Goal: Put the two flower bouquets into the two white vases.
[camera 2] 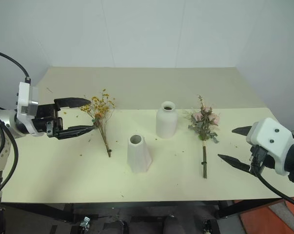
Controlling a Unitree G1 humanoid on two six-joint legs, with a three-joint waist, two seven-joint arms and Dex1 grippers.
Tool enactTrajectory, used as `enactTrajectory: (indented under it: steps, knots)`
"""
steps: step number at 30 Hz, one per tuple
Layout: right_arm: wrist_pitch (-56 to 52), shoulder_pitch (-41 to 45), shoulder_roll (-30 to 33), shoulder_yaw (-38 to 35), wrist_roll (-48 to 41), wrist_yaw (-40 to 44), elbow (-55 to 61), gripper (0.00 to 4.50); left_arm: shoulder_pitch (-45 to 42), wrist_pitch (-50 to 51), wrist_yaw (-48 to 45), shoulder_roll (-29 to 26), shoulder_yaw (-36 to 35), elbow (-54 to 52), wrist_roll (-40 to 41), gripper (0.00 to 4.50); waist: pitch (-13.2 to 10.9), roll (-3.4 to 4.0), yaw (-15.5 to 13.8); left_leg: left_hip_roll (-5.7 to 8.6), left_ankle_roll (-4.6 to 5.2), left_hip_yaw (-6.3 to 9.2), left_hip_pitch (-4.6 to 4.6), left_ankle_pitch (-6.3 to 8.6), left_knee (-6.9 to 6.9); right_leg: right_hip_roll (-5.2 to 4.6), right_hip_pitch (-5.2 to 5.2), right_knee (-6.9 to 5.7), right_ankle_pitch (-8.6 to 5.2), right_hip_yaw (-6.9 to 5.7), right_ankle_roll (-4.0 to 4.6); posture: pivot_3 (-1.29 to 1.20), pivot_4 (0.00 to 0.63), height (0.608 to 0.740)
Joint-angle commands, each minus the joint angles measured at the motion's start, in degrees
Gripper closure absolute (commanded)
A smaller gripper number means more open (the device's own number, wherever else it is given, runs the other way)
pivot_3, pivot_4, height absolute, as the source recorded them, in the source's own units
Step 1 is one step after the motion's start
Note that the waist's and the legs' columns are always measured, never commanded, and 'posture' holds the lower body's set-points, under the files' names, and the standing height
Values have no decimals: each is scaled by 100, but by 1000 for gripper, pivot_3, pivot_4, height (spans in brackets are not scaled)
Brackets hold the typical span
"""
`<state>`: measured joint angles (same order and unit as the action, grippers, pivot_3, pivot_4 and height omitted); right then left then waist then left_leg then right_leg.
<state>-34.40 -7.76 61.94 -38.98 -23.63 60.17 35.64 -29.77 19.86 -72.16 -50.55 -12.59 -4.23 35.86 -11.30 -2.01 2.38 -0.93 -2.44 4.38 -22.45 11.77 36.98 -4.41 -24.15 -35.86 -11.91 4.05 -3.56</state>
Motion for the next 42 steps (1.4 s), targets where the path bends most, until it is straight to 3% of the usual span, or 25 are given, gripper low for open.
enactTrajectory:
  steps: [1,12,19,24,31,37,42]
  knots:
    - [-18,-43,79,-289,22,56,116,0,33,-74,4,-55,-163,-146,42,21,0,0,1,0,0,0,0,0,0,0,0,0,0,0,0,0,150,740]
    - [-25,20,81,-196,43,8,59,0,1,-141,9,-77,-171,-112,7,21,0,0,0,0,0,0,0,0,0,0,0,0,0,0,0,0,150,740]
    - [-1296,351,555,258,-127,-310,-338,0,-704,-307,-233,-190,186,148,-274,21,2,-3,-5,1,0,0,0,0,1,0,2,0,0,0,0,0,150,740]
    - [-2819,1570,704,1057,-749,-878,-573,0,-1750,-374,-291,122,930,692,-820,21,2,-3,-2,3,0,1,1,-1,2,-1,2,-1,2,0,1,0,150,740]
    - [-4006,3274,-10,2861,-622,-2078,-1001,0,-2873,-933,-724,794,1755,1743,-1531,21,2,-3,22,4,1,3,-11,0,0,1,-10,1,1,0,2,0,150,740]
    - [-4514,4312,-822,3623,-259,-2860,-1903,0,-3131,-1322,-1031,1128,1889,2244,-1728,21,0,0,28,5,1,5,-28,-1,1,0,-26,-3,4,0,6,0,150,740]
    - [-4779,4874,-1119,3892,-105,-3028,-2599,0,-3092,-1509,-1106,1234,1860,2382,-1835,21,0,0,15,5,2,7,-29,-1,2,0,-27,-4,8,-2,10,0,150,740]
